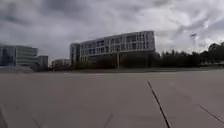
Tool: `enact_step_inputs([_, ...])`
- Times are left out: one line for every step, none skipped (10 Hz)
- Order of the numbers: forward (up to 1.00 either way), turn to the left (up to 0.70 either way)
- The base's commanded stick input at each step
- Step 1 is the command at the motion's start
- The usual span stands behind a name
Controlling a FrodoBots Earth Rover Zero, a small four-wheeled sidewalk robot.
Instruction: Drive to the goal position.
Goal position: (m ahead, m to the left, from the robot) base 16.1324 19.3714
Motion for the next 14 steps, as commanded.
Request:
enact_step_inputs([0.00, 1.00])
enact_step_inputs([0.00, 1.00])
enact_step_inputs([0.00, 0.30])
enact_step_inputs([0.00, 0.04])
enact_step_inputs([0.00, 0.00])
enact_step_inputs([0.00, 0.00])
enact_step_inputs([0.00, 0.00])
enact_step_inputs([1.00, 0.00])
enact_step_inputs([1.00, 0.00])
enact_step_inputs([1.00, 0.00])
enact_step_inputs([1.00, 0.00])
enact_step_inputs([1.00, 0.00])
enact_step_inputs([1.00, 0.00])
enact_step_inputs([1.00, 0.00])
